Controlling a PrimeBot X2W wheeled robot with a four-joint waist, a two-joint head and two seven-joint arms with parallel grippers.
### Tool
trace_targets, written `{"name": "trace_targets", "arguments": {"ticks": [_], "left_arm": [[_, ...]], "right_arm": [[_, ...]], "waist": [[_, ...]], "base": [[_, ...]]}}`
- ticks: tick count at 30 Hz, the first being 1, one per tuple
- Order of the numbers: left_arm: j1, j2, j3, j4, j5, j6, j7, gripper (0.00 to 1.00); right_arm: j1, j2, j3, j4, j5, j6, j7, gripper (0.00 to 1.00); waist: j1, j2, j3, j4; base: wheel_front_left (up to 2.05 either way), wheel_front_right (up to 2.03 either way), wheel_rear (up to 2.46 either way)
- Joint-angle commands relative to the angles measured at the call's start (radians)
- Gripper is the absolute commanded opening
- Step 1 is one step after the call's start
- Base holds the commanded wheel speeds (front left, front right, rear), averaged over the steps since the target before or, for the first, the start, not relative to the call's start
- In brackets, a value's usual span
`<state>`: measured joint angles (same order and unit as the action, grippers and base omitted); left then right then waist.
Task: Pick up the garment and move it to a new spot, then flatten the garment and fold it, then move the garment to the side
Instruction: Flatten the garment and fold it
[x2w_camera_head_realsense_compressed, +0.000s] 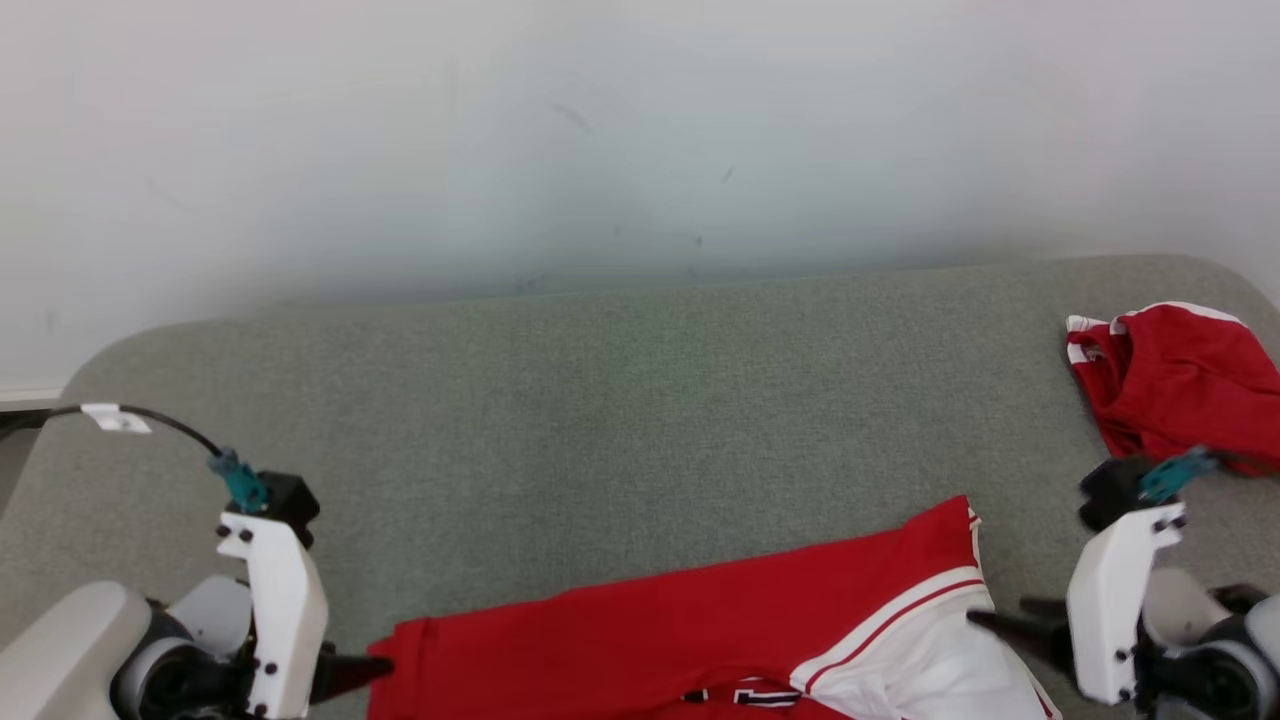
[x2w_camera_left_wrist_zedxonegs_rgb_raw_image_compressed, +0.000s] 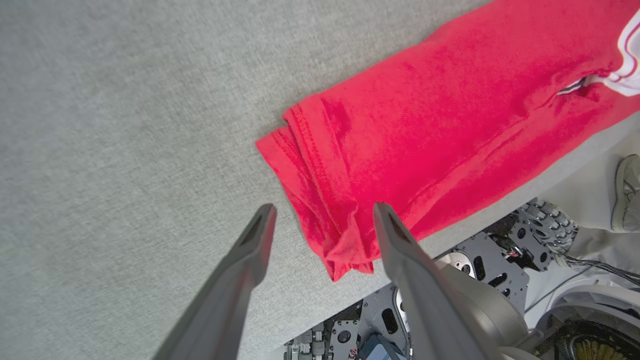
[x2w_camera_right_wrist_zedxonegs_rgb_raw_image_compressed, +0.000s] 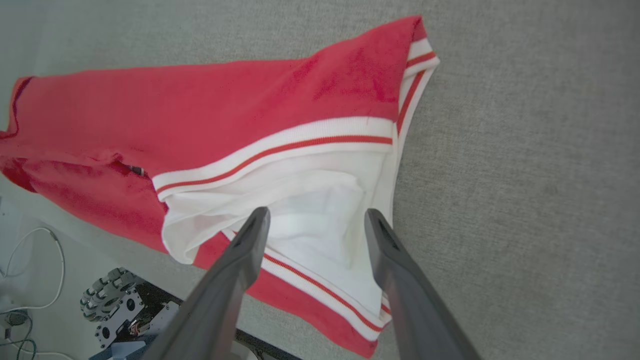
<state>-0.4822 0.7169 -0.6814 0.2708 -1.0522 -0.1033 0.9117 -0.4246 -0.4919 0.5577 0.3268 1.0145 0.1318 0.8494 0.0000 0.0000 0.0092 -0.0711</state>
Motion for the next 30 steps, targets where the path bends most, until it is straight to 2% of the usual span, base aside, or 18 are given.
{"name": "trace_targets", "arguments": {"ticks": [1,7,11,17,20,28,30], "left_arm": [[-0.011,0.012,0.010,-0.015,0.021,0.006,-0.021,1.00],[-0.020,0.043,0.047,-0.096,0.086,0.016,-0.139,1.00],[-0.013,0.043,0.108,-0.147,0.141,0.059,-0.308,1.00],[0.070,0.017,0.173,-0.199,0.220,0.130,-0.571,1.00],[0.131,-0.011,0.214,-0.221,0.242,0.181,-0.714,1.00],[0.290,-0.094,0.264,-0.231,0.316,0.311,-1.005,1.00],[0.319,-0.114,0.272,-0.225,0.328,0.328,-1.064,1.00]], "right_arm": [[0.018,-0.011,-0.040,-0.025,0.018,-0.002,-0.021,1.00],[0.059,-0.019,-0.188,-0.159,0.025,-0.002,-0.121,1.00],[0.088,-0.006,-0.284,-0.270,-0.010,-0.003,-0.241,1.00],[0.147,0.085,-0.395,-0.382,-0.122,-0.002,-0.507,1.00],[0.198,0.122,-0.448,-0.402,-0.190,-0.002,-0.616,1.00],[0.336,0.246,-0.531,-0.446,-0.310,-0.002,-0.818,1.00],[0.361,0.269,-0.550,-0.449,-0.335,-0.002,-0.860,1.00]], "waist": [[0.0000,0.0000,-0.008,0.003],[0.0000,0.0000,-0.021,0.014],[0.0000,0.0000,-0.025,0.019],[0.0000,0.0000,-0.029,0.019],[0.0000,0.0000,-0.028,0.022],[0.0000,0.0000,-0.015,0.032],[0.0000,0.0000,-0.010,0.031]], "base": [[0.00,0.00,0.00],[0.00,0.00,0.00],[0.00,0.00,0.00],[0.00,0.00,0.00],[0.00,0.00,0.00],[0.00,0.00,0.00],[0.00,0.00,0.00]]}}
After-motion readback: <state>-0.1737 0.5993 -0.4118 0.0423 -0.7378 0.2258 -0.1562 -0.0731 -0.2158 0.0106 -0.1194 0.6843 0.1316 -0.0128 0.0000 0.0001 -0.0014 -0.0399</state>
